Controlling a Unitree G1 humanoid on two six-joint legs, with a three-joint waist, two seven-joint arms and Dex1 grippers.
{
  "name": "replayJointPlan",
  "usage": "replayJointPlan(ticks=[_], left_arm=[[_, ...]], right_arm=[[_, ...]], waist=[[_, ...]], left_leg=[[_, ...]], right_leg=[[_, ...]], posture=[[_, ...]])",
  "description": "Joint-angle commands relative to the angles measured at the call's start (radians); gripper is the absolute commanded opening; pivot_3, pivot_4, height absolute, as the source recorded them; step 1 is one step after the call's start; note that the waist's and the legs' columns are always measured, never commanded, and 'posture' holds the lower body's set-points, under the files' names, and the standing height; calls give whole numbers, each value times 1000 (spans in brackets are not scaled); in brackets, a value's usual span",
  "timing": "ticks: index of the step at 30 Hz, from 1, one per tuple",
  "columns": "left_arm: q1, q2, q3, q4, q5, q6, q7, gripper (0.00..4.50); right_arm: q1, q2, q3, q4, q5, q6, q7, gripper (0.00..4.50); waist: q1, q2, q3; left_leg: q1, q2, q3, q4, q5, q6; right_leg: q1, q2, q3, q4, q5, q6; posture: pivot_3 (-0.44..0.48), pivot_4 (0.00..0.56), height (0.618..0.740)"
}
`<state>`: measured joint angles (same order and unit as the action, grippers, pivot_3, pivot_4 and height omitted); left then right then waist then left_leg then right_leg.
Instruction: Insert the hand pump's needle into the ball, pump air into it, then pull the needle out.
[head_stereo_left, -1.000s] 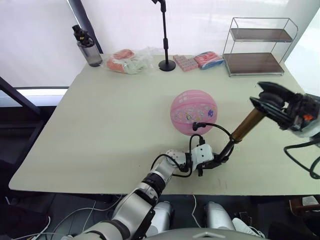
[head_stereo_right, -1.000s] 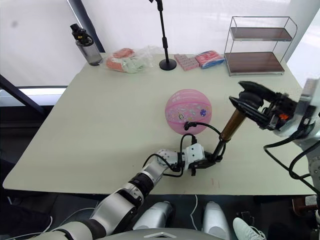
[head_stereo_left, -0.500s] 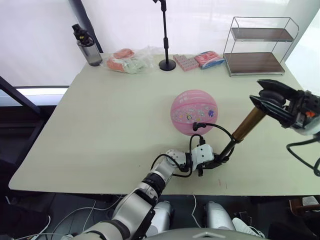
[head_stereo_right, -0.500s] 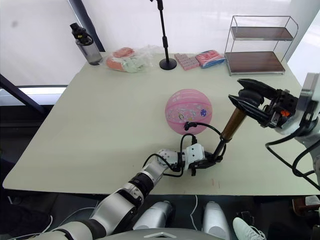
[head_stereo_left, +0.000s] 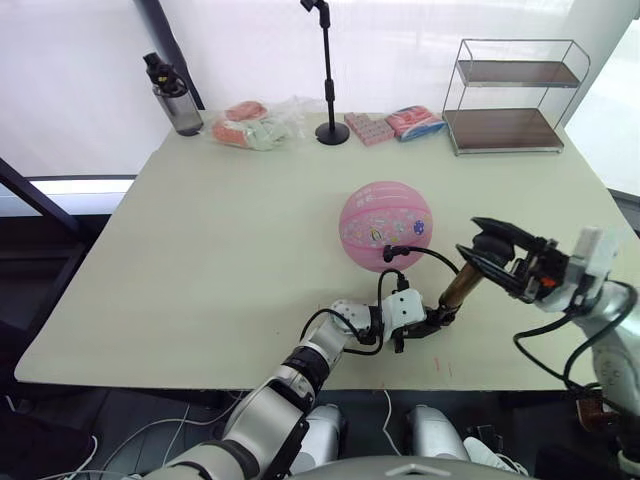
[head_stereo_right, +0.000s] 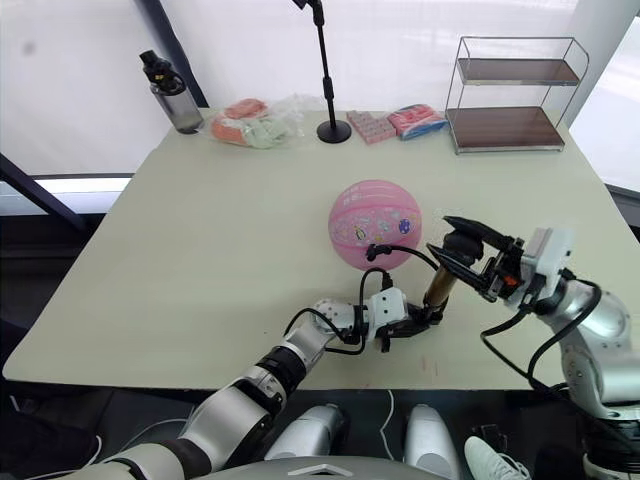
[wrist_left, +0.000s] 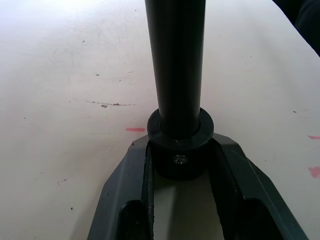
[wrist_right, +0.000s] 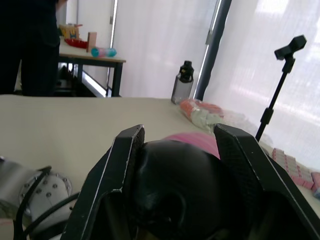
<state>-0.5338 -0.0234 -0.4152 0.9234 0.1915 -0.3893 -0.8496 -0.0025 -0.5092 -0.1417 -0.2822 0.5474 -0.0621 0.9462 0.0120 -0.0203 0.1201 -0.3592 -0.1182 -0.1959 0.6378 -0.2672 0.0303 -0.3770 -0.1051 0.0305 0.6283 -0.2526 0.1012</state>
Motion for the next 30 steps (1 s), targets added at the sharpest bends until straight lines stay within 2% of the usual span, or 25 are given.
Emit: replayJointPlan(ticks=[1,7,14,20,30], left_arm=[[55,36,-42,79,53,49,-11,1089],[57,36,-43,75,53,50,-10,1089],[55,34,-41,75,51,54,-8,1089],[56,33,-40,77,49,55,-12,1089],[57,33,-41,76,49,55,-15,1089]], right_arm=[[48,29,79,104,-119,-62,0,1914],[64,53,124,199,-183,-140,-5,1914],[63,27,112,128,-138,-109,-12,1914],[-1,-60,40,-54,7,31,-26,1914],[-128,-201,-162,-177,275,246,-48,1914]], waist=[[0,2,-1],[-1,2,-3],[0,2,-3],[2,5,-1],[2,7,3]], left_leg=[[0,0,0,0,0,0],[0,0,0,0,0,0],[0,0,0,0,0,0],[-1,0,0,0,0,0],[-3,-1,0,0,0,0]], right_leg=[[0,0,0,0,0,0],[0,0,0,0,0,0],[0,0,0,0,0,0],[0,0,0,0,0,0],[-1,-1,0,0,0,0]], posture=[[0,150,736],[0,150,736],[0,150,736],[0,150,736],[0,150,736]])
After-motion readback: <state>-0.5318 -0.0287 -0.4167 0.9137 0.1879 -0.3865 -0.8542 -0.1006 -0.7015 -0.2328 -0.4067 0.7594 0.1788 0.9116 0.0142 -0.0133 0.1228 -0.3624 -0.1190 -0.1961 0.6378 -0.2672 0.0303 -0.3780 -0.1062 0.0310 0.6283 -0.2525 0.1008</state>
